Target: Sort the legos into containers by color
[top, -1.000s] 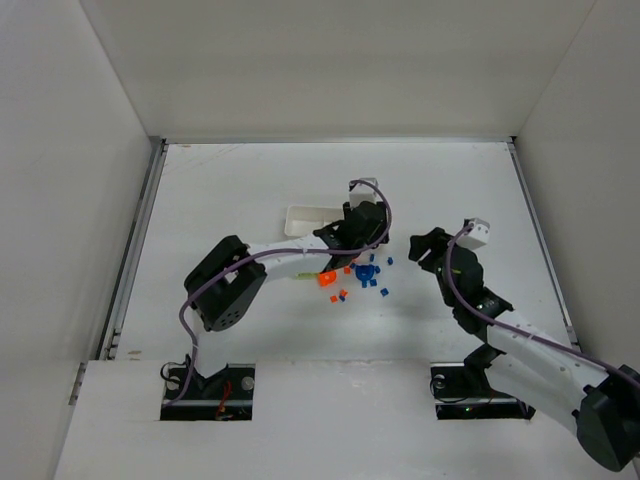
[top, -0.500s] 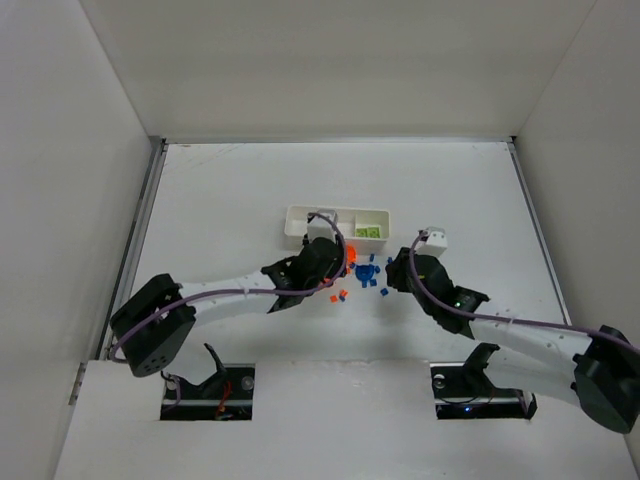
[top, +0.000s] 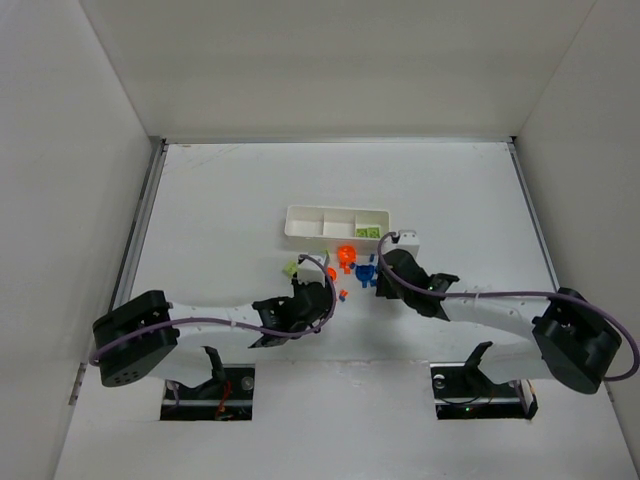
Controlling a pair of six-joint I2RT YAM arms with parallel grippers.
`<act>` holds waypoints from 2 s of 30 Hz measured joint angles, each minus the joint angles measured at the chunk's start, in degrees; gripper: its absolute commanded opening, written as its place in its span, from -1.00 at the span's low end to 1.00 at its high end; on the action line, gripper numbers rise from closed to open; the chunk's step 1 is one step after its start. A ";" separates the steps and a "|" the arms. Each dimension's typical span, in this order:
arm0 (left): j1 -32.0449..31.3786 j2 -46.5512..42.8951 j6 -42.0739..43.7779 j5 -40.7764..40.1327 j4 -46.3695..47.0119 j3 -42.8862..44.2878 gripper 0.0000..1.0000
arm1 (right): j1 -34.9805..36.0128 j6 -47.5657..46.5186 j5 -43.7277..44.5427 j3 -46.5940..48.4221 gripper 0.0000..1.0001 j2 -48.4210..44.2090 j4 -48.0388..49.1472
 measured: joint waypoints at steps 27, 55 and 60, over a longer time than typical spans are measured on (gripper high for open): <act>3.15 -8.50 -2.10 -1.29 3.06 -7.17 -0.15 | 2.84 0.28 2.25 6.05 -0.23 -5.75 -10.34; -21.11 5.97 5.97 0.85 10.54 5.90 -0.15 | -12.37 4.07 9.16 8.55 0.18 -22.58 -14.27; -25.90 18.36 12.59 4.87 19.63 12.76 -0.07 | -22.34 2.21 1.22 16.52 0.18 -27.58 -13.73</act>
